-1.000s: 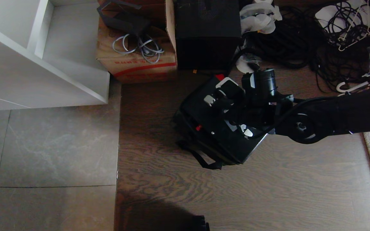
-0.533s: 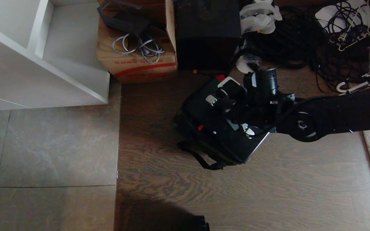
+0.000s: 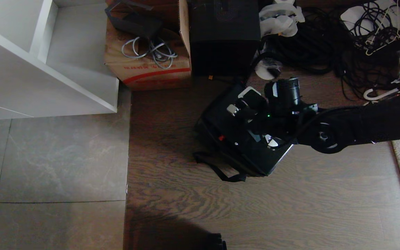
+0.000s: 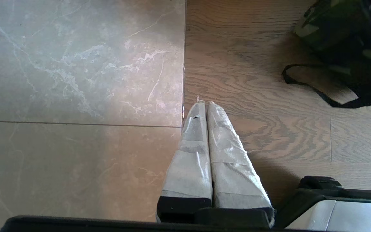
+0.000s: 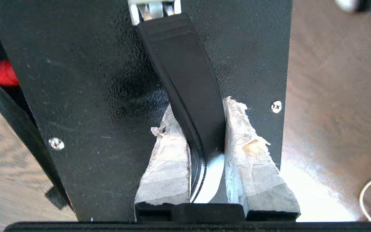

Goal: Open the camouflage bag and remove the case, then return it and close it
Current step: Lift the black box

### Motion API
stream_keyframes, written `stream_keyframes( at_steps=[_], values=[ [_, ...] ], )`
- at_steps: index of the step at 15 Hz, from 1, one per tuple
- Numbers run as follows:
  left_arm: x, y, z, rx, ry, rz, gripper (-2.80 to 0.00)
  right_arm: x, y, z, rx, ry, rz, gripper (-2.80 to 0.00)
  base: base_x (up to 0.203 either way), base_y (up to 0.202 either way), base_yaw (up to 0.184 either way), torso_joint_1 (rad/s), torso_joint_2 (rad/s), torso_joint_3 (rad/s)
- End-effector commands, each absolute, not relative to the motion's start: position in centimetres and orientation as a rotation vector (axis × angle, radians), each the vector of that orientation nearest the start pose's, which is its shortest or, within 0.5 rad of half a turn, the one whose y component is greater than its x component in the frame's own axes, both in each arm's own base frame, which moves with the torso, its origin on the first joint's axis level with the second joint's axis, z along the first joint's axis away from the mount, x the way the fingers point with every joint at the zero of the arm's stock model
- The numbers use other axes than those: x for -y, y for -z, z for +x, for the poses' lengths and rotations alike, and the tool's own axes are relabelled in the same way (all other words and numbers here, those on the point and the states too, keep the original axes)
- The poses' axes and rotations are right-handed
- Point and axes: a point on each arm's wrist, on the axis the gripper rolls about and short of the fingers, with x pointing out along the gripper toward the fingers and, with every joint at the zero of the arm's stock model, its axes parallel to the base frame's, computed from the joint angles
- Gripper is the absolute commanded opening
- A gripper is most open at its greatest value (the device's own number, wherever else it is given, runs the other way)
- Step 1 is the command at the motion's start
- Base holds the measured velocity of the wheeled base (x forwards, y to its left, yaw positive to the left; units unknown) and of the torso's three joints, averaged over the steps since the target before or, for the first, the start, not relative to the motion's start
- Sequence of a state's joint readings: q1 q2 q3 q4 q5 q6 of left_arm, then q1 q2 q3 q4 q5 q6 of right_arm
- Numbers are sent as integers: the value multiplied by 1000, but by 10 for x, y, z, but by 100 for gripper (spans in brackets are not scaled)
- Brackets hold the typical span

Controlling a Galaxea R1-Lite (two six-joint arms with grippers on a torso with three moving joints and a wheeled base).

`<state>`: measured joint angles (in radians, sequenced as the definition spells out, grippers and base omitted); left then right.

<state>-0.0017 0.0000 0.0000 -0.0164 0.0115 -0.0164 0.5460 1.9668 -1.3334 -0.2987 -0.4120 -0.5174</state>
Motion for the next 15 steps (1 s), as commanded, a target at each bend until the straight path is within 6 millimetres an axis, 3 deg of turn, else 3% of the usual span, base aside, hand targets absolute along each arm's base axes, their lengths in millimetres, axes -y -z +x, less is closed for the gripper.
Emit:
stream_keyframes(
  at_steps=[1, 6, 12, 15],
  values=[
    [0, -75, -22, 8, -11, -17, -280, -198, -176, 361, -297, -179, -687, -280, 0, 0, 0, 0, 0, 0],
    [0, -75, -22, 8, -11, -17, -280, -189, -153, 381, -328, -145, -700, -280, 0, 0, 0, 0, 0, 0],
    [0, -75, -22, 8, -11, -17, -280, -196, -80, 395, -454, -149, -754, -280, 0, 0, 0, 0, 0, 0],
    [0, -75, -22, 8, -12, -17, -280, -197, -65, 400, -444, -79, -768, -280, 0, 0, 0, 0, 0, 0]
  ],
)
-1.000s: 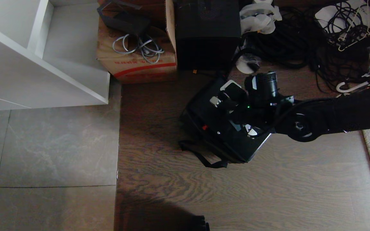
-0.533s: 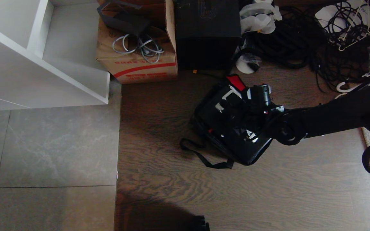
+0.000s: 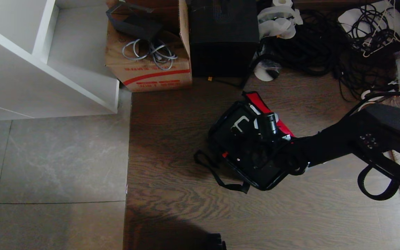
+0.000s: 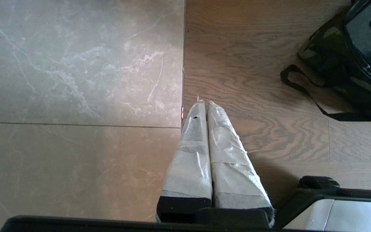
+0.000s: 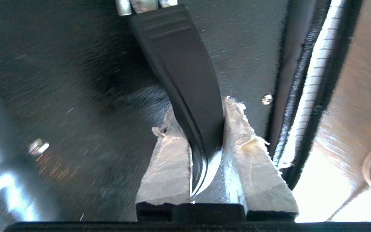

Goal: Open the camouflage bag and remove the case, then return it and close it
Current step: Lift the black box

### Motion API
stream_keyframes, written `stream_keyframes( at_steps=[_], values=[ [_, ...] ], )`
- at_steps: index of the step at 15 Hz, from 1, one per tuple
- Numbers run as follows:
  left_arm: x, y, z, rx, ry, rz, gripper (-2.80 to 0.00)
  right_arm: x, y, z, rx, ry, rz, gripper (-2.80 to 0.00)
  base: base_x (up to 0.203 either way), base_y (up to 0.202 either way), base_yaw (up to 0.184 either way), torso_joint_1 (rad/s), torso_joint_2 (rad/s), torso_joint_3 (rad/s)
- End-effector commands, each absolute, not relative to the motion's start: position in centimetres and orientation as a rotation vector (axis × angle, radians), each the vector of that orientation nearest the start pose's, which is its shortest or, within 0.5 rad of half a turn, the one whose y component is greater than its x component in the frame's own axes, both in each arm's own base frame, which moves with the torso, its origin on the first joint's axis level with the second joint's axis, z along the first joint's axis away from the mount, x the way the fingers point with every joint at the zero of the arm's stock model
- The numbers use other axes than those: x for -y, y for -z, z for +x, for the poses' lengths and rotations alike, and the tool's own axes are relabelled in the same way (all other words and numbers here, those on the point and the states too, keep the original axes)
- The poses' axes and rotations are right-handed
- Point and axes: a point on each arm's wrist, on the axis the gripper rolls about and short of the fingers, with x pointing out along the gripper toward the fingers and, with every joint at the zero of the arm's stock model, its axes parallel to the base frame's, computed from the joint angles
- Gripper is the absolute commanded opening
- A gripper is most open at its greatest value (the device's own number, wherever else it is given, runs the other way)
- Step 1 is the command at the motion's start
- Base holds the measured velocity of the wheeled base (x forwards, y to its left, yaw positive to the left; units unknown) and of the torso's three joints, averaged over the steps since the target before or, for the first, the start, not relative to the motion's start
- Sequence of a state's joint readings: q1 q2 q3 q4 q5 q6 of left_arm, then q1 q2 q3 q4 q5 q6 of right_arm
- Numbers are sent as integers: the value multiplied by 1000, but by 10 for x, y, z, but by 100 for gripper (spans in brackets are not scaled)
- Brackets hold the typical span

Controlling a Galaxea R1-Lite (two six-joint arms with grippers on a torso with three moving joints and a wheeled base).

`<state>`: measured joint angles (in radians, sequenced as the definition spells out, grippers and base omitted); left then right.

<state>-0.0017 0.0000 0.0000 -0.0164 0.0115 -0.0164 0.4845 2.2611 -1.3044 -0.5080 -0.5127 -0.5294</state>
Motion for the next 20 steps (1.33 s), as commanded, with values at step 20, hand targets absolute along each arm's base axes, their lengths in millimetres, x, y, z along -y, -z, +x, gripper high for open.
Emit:
stream_keyframes(
  at_steps=[20],
  values=[
    [0, -75, -22, 8, -11, -18, -280, -201, -66, 385, -467, -11, -836, -280, 0, 0, 0, 0, 0, 0]
  ],
)
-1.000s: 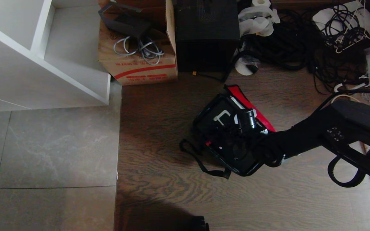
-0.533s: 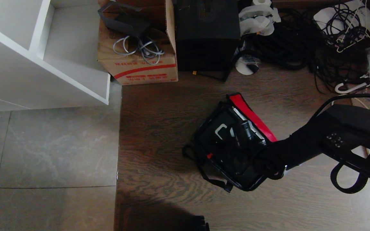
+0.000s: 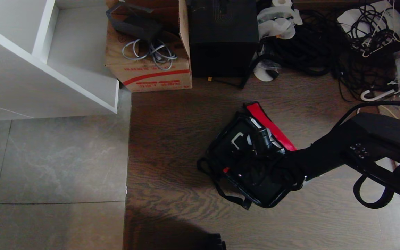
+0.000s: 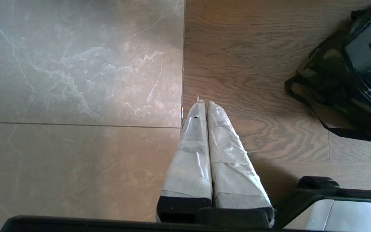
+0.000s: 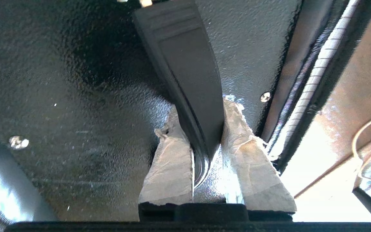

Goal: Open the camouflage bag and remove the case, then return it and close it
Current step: Lift the black box

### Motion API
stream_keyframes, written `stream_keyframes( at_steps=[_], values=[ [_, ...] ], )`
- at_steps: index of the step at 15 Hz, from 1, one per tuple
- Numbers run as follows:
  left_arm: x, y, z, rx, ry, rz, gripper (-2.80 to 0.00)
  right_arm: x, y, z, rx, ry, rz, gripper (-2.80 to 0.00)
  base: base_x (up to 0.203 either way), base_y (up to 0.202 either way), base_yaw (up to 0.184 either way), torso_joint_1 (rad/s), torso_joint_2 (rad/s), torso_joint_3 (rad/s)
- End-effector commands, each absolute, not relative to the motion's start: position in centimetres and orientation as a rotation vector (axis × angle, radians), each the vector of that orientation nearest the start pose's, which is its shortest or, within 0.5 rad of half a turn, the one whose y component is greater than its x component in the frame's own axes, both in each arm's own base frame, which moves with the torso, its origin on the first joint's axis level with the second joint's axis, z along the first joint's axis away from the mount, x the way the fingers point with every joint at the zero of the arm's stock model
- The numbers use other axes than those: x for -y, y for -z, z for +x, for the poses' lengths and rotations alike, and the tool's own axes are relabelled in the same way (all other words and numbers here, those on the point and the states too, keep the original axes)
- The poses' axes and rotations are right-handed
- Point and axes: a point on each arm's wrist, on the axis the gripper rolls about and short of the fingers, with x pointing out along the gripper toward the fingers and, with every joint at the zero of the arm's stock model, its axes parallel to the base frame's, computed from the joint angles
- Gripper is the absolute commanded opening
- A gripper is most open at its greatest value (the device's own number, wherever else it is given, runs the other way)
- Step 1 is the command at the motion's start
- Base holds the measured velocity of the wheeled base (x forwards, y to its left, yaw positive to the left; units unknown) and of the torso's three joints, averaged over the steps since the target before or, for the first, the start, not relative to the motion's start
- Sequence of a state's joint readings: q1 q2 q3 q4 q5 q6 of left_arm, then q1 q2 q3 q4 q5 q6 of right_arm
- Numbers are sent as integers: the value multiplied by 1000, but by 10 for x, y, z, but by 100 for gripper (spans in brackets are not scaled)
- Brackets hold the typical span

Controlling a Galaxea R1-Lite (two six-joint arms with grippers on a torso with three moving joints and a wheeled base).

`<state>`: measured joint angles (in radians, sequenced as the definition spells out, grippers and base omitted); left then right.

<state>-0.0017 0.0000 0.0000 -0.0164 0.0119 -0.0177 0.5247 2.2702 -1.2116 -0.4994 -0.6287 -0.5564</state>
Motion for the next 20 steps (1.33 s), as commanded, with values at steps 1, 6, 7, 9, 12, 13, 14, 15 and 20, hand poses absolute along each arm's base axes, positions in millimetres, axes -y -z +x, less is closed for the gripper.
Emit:
stream_keyframes(
  at_steps=[1, 6, 7, 9, 12, 13, 14, 15, 20],
  values=[
    [0, -75, -22, 7, -11, -18, -280, -198, -72, 391, -451, 4, -834, -280, 0, 0, 0, 0, 0, 0],
    [0, -74, -22, 6, -11, -18, -280, -184, -101, 414, -390, 70, -826, 0, 0, 0, 0, 0, 0, 0],
    [0, -74, -22, 6, -11, -18, -280, -181, -106, 418, -379, 81, -821, 0, 0, 0, 0, 0, 0, 0],
    [0, -75, -22, 8, -11, -18, -280, -169, -115, 428, -365, 115, -846, 0, 0, 0, 0, 0, 0, 0],
    [0, -75, -22, 8, -11, -18, -280, -163, -113, 427, -389, 116, -885, 0, 0, 0, 0, 0, 0, 0],
    [0, -75, -22, 8, -12, -18, -280, -165, -112, 424, -386, 114, -875, 0, 0, 0, 0, 0, 0, 0],
    [0, -74, -22, 7, -11, -18, -280, -165, -113, 425, -381, 115, -871, 0, 0, 0, 0, 0, 0, 0],
    [0, -74, -22, 7, -11, -18, -280, -166, -119, 428, -369, 119, -872, 0, 0, 0, 0, 0, 0, 0],
    [0, -74, -22, 6, -11, -18, -280, -164, -135, 434, -346, 177, -867, 0, 0, 0, 0, 0, 0, 0]
  ],
)
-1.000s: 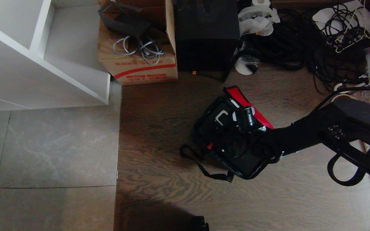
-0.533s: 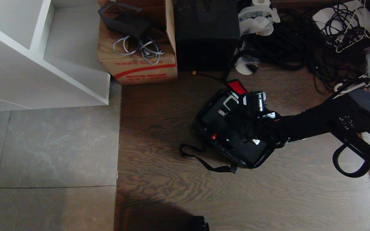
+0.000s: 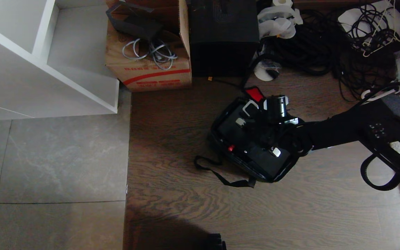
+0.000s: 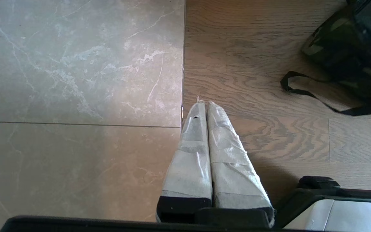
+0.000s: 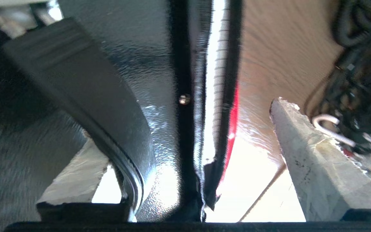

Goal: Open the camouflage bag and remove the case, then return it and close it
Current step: Lift the black box

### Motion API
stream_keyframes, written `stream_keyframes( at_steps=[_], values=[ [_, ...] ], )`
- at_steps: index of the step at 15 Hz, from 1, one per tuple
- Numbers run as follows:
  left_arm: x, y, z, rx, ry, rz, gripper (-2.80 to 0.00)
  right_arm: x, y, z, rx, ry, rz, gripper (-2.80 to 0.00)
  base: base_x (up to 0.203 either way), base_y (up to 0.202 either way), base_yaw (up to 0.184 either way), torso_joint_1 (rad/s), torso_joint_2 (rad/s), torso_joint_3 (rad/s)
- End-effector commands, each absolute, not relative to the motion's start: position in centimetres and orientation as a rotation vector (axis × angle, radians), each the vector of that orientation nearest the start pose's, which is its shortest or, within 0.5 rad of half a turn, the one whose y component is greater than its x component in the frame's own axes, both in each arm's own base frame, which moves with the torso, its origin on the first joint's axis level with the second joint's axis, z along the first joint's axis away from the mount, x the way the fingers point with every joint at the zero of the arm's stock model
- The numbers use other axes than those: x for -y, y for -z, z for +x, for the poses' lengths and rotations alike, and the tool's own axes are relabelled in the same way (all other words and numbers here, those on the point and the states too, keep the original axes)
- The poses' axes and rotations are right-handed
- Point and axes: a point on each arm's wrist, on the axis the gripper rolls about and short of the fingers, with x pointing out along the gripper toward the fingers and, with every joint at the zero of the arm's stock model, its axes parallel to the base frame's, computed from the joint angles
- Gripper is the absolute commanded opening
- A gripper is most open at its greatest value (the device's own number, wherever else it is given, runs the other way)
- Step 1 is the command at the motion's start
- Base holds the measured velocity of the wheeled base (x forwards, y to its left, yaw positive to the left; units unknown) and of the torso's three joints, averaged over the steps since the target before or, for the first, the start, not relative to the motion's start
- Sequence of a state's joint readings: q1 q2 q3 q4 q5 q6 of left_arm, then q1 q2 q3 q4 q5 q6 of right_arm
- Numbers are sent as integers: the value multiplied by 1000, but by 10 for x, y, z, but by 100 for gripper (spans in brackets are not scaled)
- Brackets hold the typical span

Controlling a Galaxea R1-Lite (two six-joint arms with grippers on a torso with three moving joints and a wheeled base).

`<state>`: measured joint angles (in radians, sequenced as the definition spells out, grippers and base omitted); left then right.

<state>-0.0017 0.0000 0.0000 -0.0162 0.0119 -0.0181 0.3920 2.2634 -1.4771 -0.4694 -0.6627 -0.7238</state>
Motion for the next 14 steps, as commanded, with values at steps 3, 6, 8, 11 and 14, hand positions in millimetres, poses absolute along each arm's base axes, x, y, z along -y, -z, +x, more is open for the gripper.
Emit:
stream_keyframes(
  at_steps=[3, 6, 8, 11, 14],
  values=[
    [0, -74, -22, 6, -11, -18, -280, -160, -148, 440, -319, 227, -846, 0, 0, 0, 0, 0, 0, 0],
    [0, -74, -22, 6, -11, -18, -280, -155, -151, 444, -317, 246, -840, 0, 0, 0, 0, 0, 0, 0],
    [0, -74, -22, 6, -11, -18, -280, -155, -146, 444, -326, 253, -839, 0, 0, 0, 0, 0, 0, 0],
    [0, -74, -22, 6, -11, -18, -280, -156, -142, 447, -325, 314, -821, 0, 0, 0, 0, 0, 0, 0],
    [0, -74, -22, 6, -11, -18, -280, -156, -148, 456, -304, 359, -804, 0, 0, 0, 0, 0, 0, 0]
  ],
)
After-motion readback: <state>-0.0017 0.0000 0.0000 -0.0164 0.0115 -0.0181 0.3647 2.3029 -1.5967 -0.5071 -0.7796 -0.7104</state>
